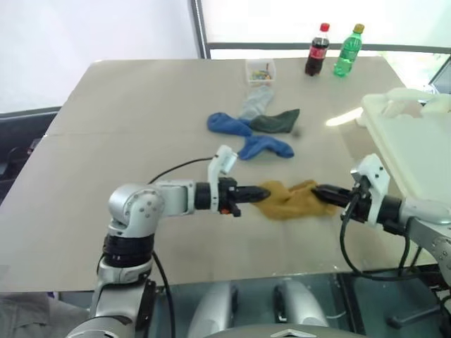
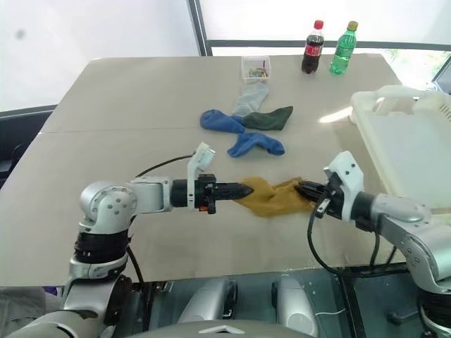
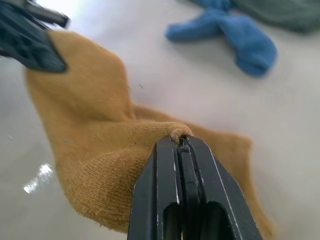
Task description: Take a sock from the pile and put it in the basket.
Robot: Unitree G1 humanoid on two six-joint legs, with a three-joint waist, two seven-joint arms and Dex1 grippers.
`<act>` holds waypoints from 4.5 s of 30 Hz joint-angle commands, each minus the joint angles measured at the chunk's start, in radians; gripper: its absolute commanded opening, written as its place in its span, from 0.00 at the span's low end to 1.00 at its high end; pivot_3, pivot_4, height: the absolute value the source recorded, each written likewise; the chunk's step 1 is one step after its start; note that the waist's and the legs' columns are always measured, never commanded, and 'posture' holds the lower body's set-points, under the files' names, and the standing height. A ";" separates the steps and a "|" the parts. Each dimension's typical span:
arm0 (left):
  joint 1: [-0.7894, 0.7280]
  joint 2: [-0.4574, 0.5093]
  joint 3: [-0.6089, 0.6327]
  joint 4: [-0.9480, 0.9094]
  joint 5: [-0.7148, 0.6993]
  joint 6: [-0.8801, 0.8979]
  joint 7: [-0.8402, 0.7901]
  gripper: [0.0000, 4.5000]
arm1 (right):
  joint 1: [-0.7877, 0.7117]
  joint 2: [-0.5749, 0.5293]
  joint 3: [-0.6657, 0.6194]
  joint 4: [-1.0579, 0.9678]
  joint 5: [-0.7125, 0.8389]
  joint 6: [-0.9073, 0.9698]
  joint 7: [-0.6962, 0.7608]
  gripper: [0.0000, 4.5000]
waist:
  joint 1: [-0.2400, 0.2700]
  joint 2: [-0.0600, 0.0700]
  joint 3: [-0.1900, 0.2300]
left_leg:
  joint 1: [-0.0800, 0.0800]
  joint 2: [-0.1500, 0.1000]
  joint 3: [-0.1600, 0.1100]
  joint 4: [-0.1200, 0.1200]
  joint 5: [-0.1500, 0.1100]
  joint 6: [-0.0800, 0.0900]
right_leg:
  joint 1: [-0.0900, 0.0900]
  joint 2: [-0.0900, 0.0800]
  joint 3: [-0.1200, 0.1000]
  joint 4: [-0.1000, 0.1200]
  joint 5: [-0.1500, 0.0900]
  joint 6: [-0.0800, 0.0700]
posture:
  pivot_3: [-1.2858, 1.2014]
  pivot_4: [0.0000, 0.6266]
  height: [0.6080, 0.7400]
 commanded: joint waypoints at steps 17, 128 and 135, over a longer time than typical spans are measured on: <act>0.199 -0.023 0.004 -0.107 0.040 -0.140 0.102 0.01 | 0.001 0.016 0.061 0.135 -0.184 -0.270 0.000 0.00 | 0.011 0.000 0.000 | 0.000 0.000 -0.001 0.000 0.001 -0.002 | 0.001 -0.001 0.000 -0.003 0.000 0.000 | 0.52 0.24 1.00; 0.017 0.002 -0.080 0.128 0.239 -0.216 -0.058 0.80 | 0.135 0.213 0.132 0.080 -0.329 -0.285 -0.184 0.82 | 0.005 0.003 -0.004 | 0.017 0.000 -0.005 -0.008 -0.001 0.001 | 0.022 -0.001 -0.005 -0.014 0.000 0.000 | 0.52 0.24 1.00; -0.108 0.060 0.011 0.169 0.145 0.113 -0.013 0.80 | 0.141 0.196 0.149 0.084 -0.348 -0.323 -0.165 0.82 | 0.004 0.003 -0.003 | 0.016 -0.001 -0.006 -0.008 -0.001 0.001 | 0.021 -0.001 -0.007 -0.014 0.000 0.000 | 0.52 0.24 1.00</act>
